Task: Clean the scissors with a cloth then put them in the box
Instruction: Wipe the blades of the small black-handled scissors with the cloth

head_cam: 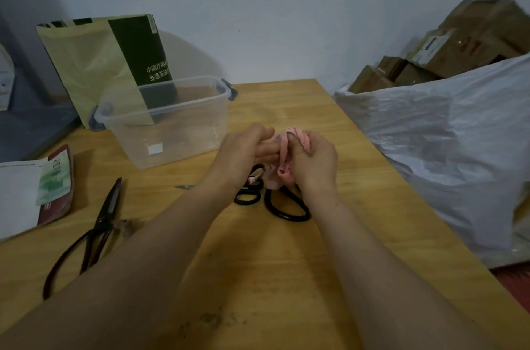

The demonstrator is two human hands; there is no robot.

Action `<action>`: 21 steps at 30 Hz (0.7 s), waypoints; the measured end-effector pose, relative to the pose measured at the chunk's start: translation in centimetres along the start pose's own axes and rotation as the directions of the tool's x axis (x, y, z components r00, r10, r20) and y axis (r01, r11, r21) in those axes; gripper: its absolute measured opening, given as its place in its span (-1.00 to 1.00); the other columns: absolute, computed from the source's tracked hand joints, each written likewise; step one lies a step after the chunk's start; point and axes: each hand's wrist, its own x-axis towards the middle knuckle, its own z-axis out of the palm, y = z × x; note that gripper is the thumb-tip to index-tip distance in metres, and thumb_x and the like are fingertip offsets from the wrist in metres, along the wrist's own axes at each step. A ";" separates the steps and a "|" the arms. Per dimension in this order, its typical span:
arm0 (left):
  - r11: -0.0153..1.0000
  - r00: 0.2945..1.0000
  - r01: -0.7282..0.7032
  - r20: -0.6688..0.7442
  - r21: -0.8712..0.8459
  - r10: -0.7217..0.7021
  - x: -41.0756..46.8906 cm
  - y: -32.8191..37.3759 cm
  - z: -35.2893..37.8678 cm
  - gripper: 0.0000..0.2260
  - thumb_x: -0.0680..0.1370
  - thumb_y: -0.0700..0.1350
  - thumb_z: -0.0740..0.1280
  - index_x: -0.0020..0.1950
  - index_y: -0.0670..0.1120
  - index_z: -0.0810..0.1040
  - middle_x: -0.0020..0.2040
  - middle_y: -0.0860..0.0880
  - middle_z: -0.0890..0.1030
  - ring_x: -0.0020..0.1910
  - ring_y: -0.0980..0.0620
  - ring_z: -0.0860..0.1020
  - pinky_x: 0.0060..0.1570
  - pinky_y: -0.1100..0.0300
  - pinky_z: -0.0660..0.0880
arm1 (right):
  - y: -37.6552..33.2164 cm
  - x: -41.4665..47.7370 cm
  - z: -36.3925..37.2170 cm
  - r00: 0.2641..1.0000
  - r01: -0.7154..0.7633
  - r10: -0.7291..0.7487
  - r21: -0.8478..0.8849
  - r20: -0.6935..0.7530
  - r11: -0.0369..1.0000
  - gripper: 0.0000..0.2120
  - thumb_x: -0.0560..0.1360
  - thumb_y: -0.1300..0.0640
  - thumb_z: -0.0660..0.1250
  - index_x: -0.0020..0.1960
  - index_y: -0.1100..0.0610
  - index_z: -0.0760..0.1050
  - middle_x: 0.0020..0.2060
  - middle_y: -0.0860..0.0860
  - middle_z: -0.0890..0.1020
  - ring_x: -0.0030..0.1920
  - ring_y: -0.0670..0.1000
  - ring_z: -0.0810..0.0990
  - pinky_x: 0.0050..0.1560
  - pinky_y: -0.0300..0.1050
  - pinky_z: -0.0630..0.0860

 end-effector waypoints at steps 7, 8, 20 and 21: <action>0.577 0.999 0.036 -0.016 0.816 -0.040 2.5 -2.1 -1.5 -0.62 0.49 0.06 0.36 0.26 -0.05 0.53 0.21 -0.05 0.57 0.15 -0.04 0.53 0.10 0.12 0.44 | 0.2 0.6 -0.4 0.998 -0.016 0.017 0.021 -0.054 1.000 -0.93 0.55 0.14 0.29 -0.11 0.02 0.50 -0.24 -0.15 0.55 -0.16 -0.08 0.58 -0.05 -0.09 0.58; 0.496 0.997 0.028 0.008 0.868 -0.072 2.8 -2.4 -1.4 -0.69 0.48 0.10 0.35 0.13 -0.04 0.57 0.09 -0.06 0.60 0.07 -0.06 0.56 0.02 0.08 0.48 | 0.2 0.5 -0.3 0.999 -0.014 0.015 0.024 -0.035 1.000 -0.93 0.55 0.16 0.28 -0.02 0.02 0.52 -0.22 -0.18 0.54 -0.13 -0.09 0.57 -0.03 -0.12 0.57; 0.292 0.903 -0.301 0.173 0.908 0.392 1.2 -1.4 -2.2 -0.69 0.52 -0.13 0.36 0.26 -0.10 0.55 0.10 -0.10 0.62 0.09 -0.11 0.54 0.03 0.05 0.47 | -0.8 0.3 -1.0 0.943 -0.307 0.294 0.066 0.156 0.949 -0.75 0.48 0.15 0.18 -0.17 0.12 0.63 -0.17 0.05 0.67 -0.11 0.08 0.63 -0.15 -0.05 0.57; 0.230 0.831 -0.386 0.228 0.893 0.508 0.6 -1.5 -2.5 -0.66 0.50 -0.19 0.38 0.28 -0.12 0.54 0.13 -0.10 0.61 0.11 -0.14 0.54 0.05 0.06 0.47 | -1.1 0.1 -1.1 0.923 -0.345 0.327 0.061 0.205 0.936 -0.72 0.48 0.09 0.17 -0.16 0.15 0.64 -0.18 0.07 0.67 -0.14 0.08 0.62 -0.21 -0.09 0.52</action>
